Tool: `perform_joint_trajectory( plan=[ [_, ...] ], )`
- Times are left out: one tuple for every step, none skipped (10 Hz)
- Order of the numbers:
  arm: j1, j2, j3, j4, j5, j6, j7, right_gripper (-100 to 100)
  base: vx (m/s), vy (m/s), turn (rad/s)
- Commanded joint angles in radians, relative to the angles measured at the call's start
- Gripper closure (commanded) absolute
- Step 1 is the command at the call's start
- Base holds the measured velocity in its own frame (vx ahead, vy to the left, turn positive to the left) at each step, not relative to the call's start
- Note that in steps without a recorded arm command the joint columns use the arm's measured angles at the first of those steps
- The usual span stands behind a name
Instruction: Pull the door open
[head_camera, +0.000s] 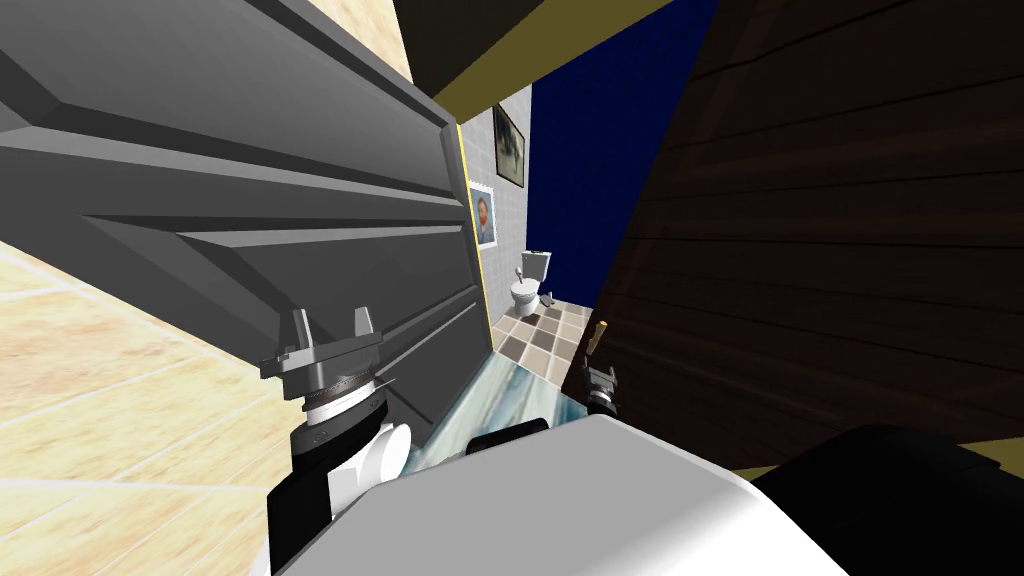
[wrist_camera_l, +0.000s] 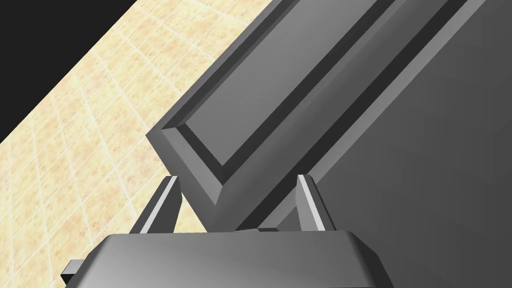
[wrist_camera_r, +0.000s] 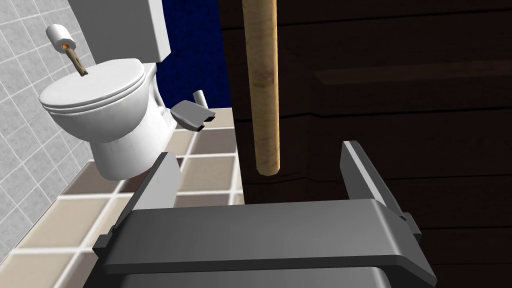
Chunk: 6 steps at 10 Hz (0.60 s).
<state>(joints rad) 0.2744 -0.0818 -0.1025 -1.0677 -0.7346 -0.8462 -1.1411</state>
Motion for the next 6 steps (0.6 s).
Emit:
perform_joint_trajectory(
  plan=[
    [0.0,0.0,0.0,0.0,0.0,0.0,0.0,-100,0.017,-0.045,0.049],
    [-0.006,-0.028,-0.009,0.033,-0.008,-0.006,-0.035,-100,0.104,0.011,0.063],
    [-0.008,-0.039,-0.013,0.044,-0.011,-0.007,-0.046,-100,0.176,0.016,0.094],
    [-0.012,-0.062,-0.021,0.069,-0.016,-0.01,-0.071,-100,0.203,0.024,0.094],
    [-0.014,-0.074,-0.025,0.083,-0.019,-0.012,-0.085,-100,0.165,0.003,0.061],
    [-0.019,-0.099,-0.033,0.11,-0.025,-0.015,-0.112,-100,0.162,-0.006,0.098]
  ],
)
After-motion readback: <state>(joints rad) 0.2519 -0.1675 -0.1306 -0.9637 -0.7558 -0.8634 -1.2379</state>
